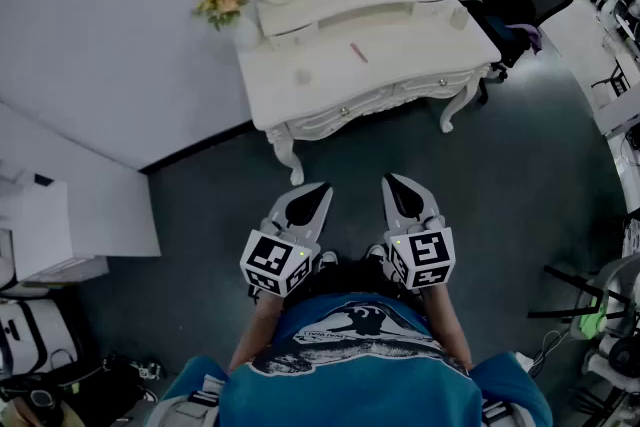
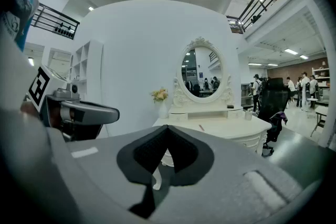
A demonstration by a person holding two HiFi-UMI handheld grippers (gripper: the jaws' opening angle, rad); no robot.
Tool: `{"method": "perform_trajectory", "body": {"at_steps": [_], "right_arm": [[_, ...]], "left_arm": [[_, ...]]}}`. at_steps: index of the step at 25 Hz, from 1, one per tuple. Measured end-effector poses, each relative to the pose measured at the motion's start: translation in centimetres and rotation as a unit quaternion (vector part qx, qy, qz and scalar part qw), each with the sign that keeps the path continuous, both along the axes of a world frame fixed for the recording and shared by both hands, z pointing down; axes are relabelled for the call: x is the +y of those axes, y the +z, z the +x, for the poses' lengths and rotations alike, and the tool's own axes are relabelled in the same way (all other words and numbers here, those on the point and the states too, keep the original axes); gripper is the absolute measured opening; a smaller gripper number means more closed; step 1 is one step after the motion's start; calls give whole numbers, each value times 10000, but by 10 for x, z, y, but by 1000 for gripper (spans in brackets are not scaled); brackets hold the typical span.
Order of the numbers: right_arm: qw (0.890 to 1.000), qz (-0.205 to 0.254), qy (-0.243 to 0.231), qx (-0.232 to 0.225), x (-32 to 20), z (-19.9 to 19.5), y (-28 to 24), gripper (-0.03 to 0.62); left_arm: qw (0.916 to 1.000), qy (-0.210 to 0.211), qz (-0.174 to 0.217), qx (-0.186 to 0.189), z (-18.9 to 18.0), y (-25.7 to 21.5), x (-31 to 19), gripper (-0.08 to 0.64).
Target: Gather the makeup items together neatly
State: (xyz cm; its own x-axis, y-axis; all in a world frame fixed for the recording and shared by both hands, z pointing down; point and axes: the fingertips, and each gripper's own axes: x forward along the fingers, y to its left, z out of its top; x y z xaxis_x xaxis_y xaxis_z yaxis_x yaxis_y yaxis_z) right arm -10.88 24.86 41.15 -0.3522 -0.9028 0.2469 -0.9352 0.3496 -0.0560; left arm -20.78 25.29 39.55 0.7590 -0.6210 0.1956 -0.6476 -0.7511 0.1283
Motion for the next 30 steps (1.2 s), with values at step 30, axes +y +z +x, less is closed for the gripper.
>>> {"method": "perform_trajectory", "body": {"at_steps": [30], "right_arm": [[9995, -274, 10, -161, -6, 114, 27, 3]], "left_arm": [[9998, 113, -157, -62, 120, 17, -8, 12]]}}
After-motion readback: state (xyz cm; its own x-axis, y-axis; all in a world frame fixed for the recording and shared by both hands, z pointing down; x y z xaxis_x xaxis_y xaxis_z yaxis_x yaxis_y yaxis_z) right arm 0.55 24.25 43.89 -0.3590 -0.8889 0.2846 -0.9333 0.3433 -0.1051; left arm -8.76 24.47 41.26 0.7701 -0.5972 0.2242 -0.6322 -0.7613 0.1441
